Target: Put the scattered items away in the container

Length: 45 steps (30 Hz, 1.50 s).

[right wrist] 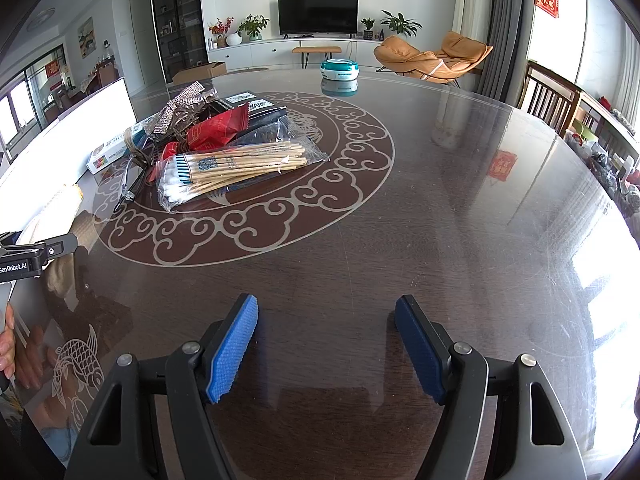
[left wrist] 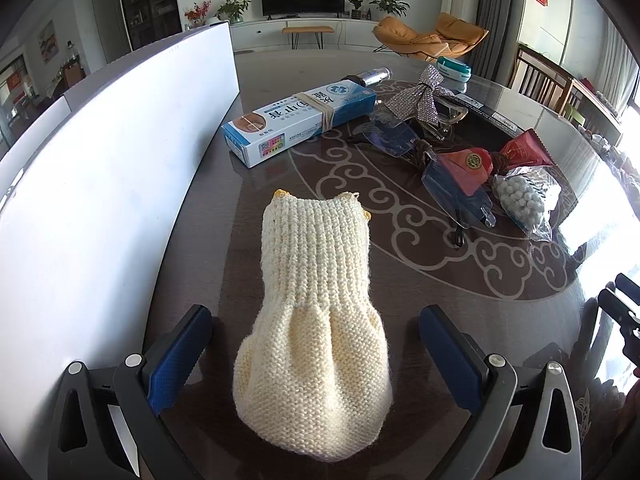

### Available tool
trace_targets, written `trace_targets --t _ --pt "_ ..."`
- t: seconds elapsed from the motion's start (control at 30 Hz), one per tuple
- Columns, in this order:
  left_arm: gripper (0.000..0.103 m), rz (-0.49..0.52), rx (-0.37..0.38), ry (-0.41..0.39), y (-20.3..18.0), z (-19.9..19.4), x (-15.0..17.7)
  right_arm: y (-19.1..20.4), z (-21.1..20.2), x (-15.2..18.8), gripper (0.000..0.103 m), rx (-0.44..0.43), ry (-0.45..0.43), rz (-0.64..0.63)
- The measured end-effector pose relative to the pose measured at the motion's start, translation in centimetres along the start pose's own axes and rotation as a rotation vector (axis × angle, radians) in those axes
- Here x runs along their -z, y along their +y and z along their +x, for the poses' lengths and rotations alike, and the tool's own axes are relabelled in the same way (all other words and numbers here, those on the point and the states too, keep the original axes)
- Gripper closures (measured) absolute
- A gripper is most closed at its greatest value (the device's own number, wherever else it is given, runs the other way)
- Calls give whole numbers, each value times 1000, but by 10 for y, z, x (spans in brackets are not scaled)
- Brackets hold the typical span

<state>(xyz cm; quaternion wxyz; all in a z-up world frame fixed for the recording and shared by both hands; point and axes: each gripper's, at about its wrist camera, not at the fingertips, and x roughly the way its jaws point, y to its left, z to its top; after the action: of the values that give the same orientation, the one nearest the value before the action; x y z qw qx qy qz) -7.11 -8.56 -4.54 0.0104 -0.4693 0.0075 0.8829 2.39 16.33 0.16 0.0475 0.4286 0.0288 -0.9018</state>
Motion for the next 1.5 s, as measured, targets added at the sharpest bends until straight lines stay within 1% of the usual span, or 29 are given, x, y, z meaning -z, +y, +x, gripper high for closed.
trace_targets --t 1.03,1.13,1.23,1.27,1.37,1.5 --pt "0 0 0 -1 -1 0 0 1 0 0 31 1 -1 0" --pt "0 0 0 -1 0 0 0 0 1 -2 29 -17 8 -2" --pt "0 0 0 -1 -1 0 0 -12 3 -21 29 -106 8 61" --pt "0 0 0 -1 -1 0 0 -17 4 -31 29 -109 3 84" --pt "0 0 0 -1 -1 0 0 -34 21 -72 29 -99 3 150" --pt "0 0 -2 -2 -1 0 0 -48 49 -122 29 -19 -7 151"
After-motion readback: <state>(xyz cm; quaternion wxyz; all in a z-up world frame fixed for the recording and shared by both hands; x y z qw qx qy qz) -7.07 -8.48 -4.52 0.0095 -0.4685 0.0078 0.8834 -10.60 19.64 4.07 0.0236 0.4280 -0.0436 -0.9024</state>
